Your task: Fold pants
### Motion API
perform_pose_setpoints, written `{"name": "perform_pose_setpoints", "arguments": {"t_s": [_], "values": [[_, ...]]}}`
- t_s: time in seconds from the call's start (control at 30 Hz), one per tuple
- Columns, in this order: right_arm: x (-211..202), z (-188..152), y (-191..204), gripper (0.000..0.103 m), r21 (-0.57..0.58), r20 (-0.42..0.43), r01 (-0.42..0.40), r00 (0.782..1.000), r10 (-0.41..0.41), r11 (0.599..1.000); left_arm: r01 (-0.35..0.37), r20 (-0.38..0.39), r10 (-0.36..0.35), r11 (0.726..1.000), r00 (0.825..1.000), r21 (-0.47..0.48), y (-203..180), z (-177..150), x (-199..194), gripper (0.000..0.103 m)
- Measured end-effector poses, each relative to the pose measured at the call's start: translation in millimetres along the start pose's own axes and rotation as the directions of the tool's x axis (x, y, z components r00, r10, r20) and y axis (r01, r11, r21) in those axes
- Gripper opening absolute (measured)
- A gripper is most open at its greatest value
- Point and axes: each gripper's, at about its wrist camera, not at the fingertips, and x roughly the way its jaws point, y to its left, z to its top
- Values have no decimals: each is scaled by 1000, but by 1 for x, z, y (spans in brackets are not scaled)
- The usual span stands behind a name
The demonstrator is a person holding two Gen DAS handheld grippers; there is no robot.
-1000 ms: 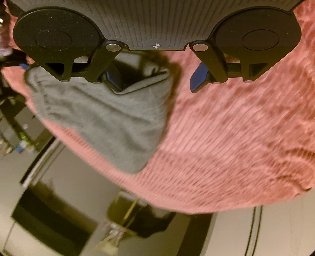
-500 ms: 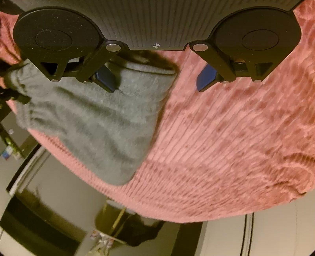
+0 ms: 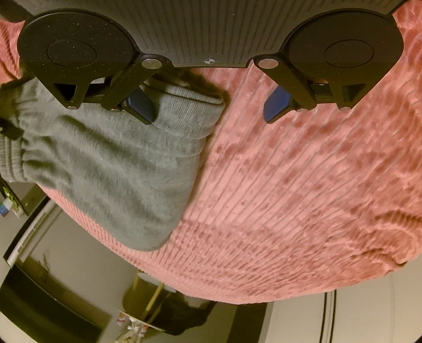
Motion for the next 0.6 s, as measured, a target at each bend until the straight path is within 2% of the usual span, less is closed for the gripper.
{"name": "perform_pose_setpoints", "arguments": {"t_s": [0.17, 0.2, 0.23, 0.27, 0.3, 0.33, 0.37, 0.43, 0.5, 0.6], "values": [[0, -4, 0, 36, -25, 17, 0, 1000, 1, 1000, -3, 1, 3, 1000, 1000, 3, 0, 0, 1, 94], [3, -5, -1, 41, -33, 10, 22, 1000, -21, 999, -5, 0, 5, 1000, 1000, 2, 0, 1, 1, 95], [5, -7, -1, 44, -52, 6, 78, 997, -78, 996, -7, 0, 7, 1000, 1000, 1, 0, 1, 1, 95], [6, -9, -2, 54, -62, 18, 170, 985, -169, 984, -6, 1, 6, 1000, 1000, -1, 1, 1, 0, 95], [2, -9, -6, 65, -38, 29, 218, 976, -217, 975, -7, 13, 7, 1000, 1000, -3, 1, 1, -2, 95], [-2, -8, -13, 70, 13, 37, 199, 979, -199, 980, -15, 30, 15, 1000, 999, -2, 0, 1, -5, 95], [-11, -6, -19, 71, 59, 60, 172, 983, -176, 983, -20, 49, 20, 1000, 999, -2, 0, 2, -8, 92], [-25, -7, -15, 70, 30, 114, 163, 980, -165, 986, -13, 101, 14, 1000, 995, -9, 0, 2, -16, 92], [-39, -11, -5, 62, -17, 152, 109, 983, -105, 994, -1, 137, 2, 1000, 991, -9, -1, 4, -21, 92], [-49, -21, 12, 46, -53, 142, -28, 989, 36, 998, -28, 160, 22, 999, 987, 35, -11, 8, -19, 92]]}}
